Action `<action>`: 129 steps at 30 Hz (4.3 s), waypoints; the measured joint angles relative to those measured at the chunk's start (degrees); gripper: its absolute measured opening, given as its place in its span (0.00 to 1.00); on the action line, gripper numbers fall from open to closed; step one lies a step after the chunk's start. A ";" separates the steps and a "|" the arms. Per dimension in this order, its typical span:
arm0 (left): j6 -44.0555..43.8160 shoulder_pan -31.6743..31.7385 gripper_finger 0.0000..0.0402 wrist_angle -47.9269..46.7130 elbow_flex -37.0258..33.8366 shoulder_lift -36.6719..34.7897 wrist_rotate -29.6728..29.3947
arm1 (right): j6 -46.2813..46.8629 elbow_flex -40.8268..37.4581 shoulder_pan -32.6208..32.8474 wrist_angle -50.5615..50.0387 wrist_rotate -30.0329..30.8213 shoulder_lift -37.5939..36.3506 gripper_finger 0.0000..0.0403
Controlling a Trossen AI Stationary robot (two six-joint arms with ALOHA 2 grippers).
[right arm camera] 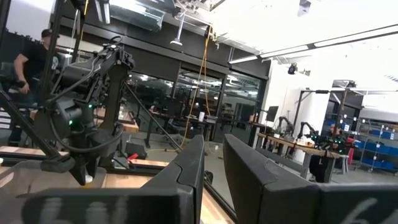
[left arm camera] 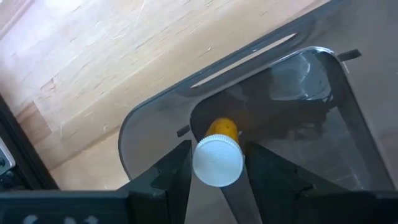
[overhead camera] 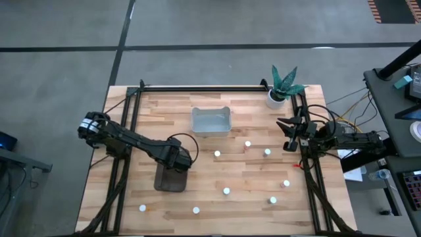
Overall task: Pick and place medicine bottles into bin by pill shape (circle, oval)
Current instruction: Put the top orange tablet bottle into the black bin, then put the top blue capsule bottle into the gray bin
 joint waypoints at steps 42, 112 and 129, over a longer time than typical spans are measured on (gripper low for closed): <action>50.94 -2.90 0.50 37.13 2.55 -16.74 -9.85 | 2.92 0.00 0.00 -0.29 -0.16 0.03 0.13; 107.49 -3.76 0.50 108.95 -37.18 -38.80 -32.00 | 14.53 42.54 3.30 -11.25 -3.87 70.47 0.13; 108.37 -3.76 0.50 108.74 -38.07 -39.50 -32.20 | 20.94 62.99 12.30 -46.42 -8.21 83.19 0.13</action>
